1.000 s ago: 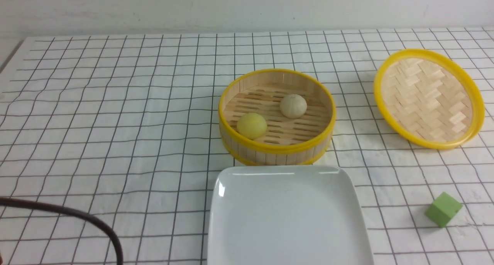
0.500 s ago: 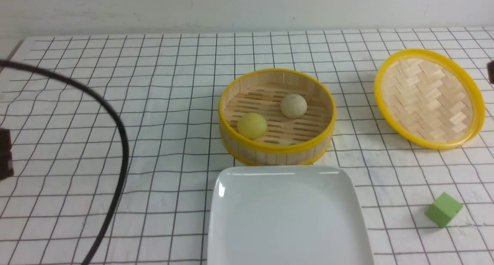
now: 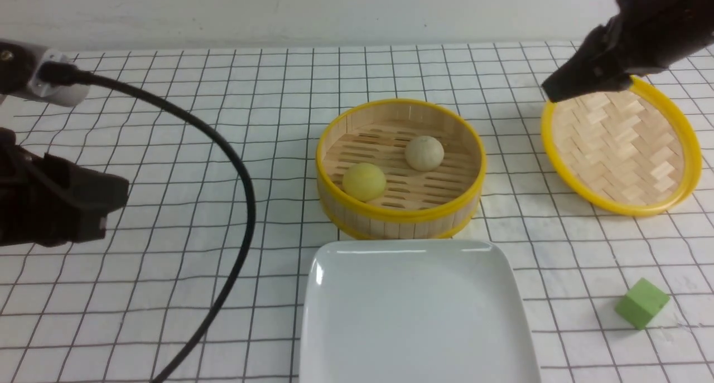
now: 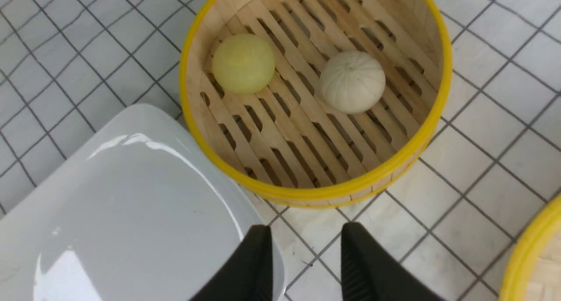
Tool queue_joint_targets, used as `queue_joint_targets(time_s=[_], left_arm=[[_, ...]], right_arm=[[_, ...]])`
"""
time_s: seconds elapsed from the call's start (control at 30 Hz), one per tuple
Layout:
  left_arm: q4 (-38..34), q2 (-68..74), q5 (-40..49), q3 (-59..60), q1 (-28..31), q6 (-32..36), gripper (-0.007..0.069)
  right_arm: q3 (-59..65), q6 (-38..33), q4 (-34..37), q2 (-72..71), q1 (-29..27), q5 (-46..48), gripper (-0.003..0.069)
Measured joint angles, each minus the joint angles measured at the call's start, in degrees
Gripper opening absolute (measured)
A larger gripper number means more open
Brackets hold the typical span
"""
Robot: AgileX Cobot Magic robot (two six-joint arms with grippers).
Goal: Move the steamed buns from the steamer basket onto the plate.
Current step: Use the right arm to grab the steamed stuffed bun that is closest to it
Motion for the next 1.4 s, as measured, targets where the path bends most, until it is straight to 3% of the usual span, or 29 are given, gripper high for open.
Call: queue_joint_targets(time_s=[0.2,0.47,0.9,1.4], left_arm=[[-0.2,2.1,-0.1,0.0,0.0,0.6,0.0241],[-0.2,2.7,0.0,0.0,0.0,1.1,0.0241],[-0.1,2.7,0.1,0.0,0.0,1.2,0.0241],[-0.1,2.7,0.1,0.0,0.0,1.2,0.0241]], right_arm=[[-6.9,-0.1,-1.6,10.6,4.8,0.2,0.0243],[-18.8,2.2,-10.3,20.9,11.2,1.3,0.0243],[-40.0,9.8,-15.3,33.4,11.9,6.9,0.0251],[-41.2,10.4,-15.9,39.7,13.0,7.1,0.0251]])
